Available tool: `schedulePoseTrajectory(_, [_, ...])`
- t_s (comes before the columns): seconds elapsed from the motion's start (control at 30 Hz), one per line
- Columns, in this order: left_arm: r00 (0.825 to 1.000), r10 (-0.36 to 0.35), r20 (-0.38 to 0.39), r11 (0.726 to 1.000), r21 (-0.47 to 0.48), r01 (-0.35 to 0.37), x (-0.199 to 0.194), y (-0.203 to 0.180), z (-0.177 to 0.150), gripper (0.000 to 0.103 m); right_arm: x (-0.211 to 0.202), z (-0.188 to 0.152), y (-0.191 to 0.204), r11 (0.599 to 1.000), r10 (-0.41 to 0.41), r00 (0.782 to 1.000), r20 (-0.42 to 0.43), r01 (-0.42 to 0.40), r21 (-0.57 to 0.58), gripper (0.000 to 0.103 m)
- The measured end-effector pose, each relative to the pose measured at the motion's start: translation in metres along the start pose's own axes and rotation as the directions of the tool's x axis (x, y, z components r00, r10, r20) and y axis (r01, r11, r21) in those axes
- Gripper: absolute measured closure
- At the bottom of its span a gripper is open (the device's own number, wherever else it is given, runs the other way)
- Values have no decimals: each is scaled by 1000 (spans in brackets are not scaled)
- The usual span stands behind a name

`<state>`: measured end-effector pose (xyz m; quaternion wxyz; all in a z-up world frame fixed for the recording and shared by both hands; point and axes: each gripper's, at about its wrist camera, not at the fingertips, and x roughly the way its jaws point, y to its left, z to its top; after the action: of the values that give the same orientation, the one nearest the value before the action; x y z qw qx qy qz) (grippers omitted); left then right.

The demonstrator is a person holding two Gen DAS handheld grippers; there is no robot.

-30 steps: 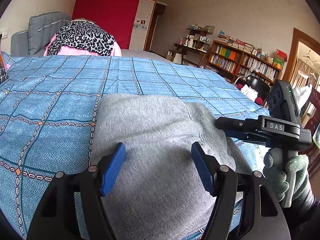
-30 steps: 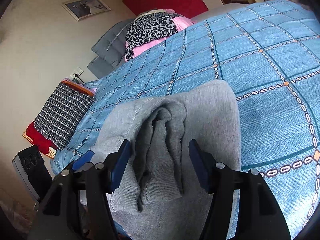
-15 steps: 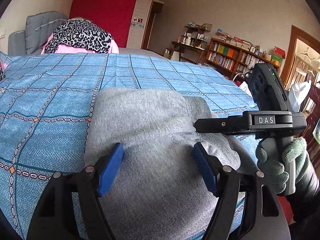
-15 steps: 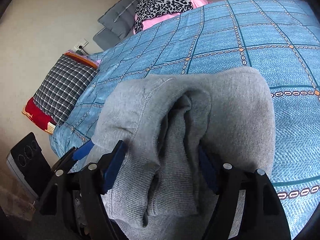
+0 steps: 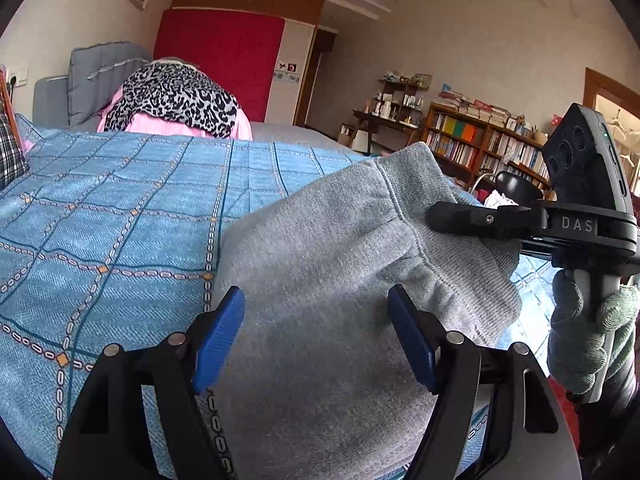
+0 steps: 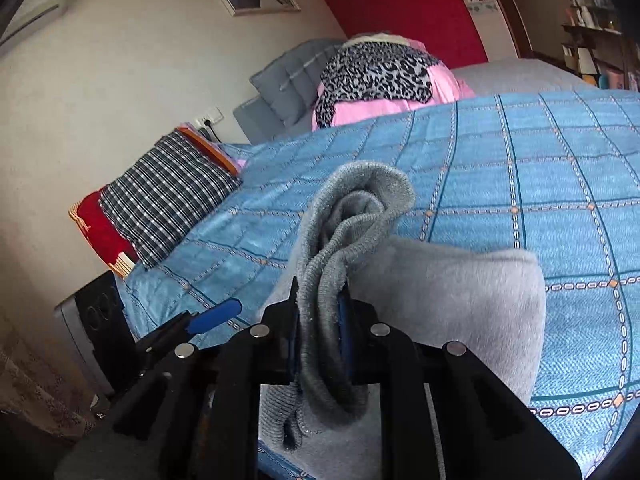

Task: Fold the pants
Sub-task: 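Lift the held edge with the right gripper and fold it over the stack, then lower the folded edge onto the stack and open the right gripper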

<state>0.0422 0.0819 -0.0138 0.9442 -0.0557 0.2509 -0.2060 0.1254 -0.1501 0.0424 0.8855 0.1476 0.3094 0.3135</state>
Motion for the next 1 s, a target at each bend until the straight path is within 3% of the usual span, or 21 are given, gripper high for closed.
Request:
schedulePoseTrajectory(0.1, [999, -8, 47, 1000, 10, 8, -12, -4, 12, 29, -20, 4, 2, 1000, -3, 999, 49, 2, 6, 87])
schedulePoseTrajectory(0.23, [998, -32, 49, 999, 41, 30, -11, -15, 18, 29, -45, -12, -23, 996, -51, 996, 76, 45, 73, 87])
schedulePoseTrajectory(0.5, [996, -67, -58, 989, 131, 75, 27, -45, 5, 29, -40, -84, -103, 946, -195, 980, -25, 195, 259, 90])
schedulePoseTrajectory(0.6, [991, -81, -111, 981, 166, 98, 40, -57, -6, 29, -38, -91, -111, 947, -190, 982, -6, 185, 264, 89])
schedulePoseTrajectory(0.7, [989, -49, -139, 973, 216, 79, 50, -68, -21, 29, -37, -93, -109, 948, -219, 976, -5, 214, 234, 88])
schedulePoseTrajectory(0.83, [993, 16, -120, 957, 289, 20, 60, -83, -39, 26, -44, -93, -103, 937, -301, 953, 16, 293, 189, 81])
schedulePoseTrajectory(0.9, [994, 30, -108, 954, 300, 4, 62, -89, -42, 23, -51, -93, -96, 923, -363, 931, 45, 353, 156, 76])
schedulePoseTrajectory(1.0, [994, 17, -105, 950, 312, 17, 63, -97, -47, 21, -66, -91, -79, 897, -441, 889, 124, 431, 102, 75])
